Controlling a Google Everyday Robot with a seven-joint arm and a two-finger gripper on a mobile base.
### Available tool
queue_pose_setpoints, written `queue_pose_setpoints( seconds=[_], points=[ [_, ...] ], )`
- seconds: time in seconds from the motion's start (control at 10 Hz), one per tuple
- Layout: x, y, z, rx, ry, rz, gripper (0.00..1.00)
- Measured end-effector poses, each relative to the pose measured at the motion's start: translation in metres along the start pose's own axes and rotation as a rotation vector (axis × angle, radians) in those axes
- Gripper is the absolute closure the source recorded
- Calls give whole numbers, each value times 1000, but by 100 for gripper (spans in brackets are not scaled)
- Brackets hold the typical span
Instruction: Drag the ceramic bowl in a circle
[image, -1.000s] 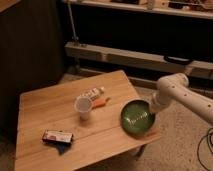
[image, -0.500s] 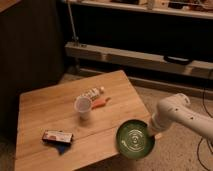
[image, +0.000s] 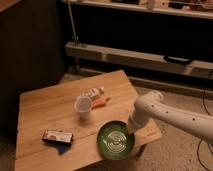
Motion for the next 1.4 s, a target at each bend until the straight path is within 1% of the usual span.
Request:
queue_pose_setpoints(
  seconds=[0.1,0.2,0.3,0.4,0.6,0.7,0.8,0.9,1.0,1.2,1.3,1.4],
  points=[
    [23,-15,5,4,8,-27,100],
    [44,-24,5,3,26,-42,100],
    [60,-26,2,-8,46,-49,100],
    [80,-21,-6,-45,78,-46,100],
    [97,-6,-16,-112,110,-21,100],
    [104,14,-23,-155,126,7,100],
    [105,31,-29,-183,134,33,100],
    [101,55,-39,-209,142,72,100],
    [91,84,-50,-227,150,129,100],
    [68,124,-66,-241,154,201,100],
    [50,144,-75,-245,148,238,100],
    [32,157,-79,-247,130,259,100]
  ],
)
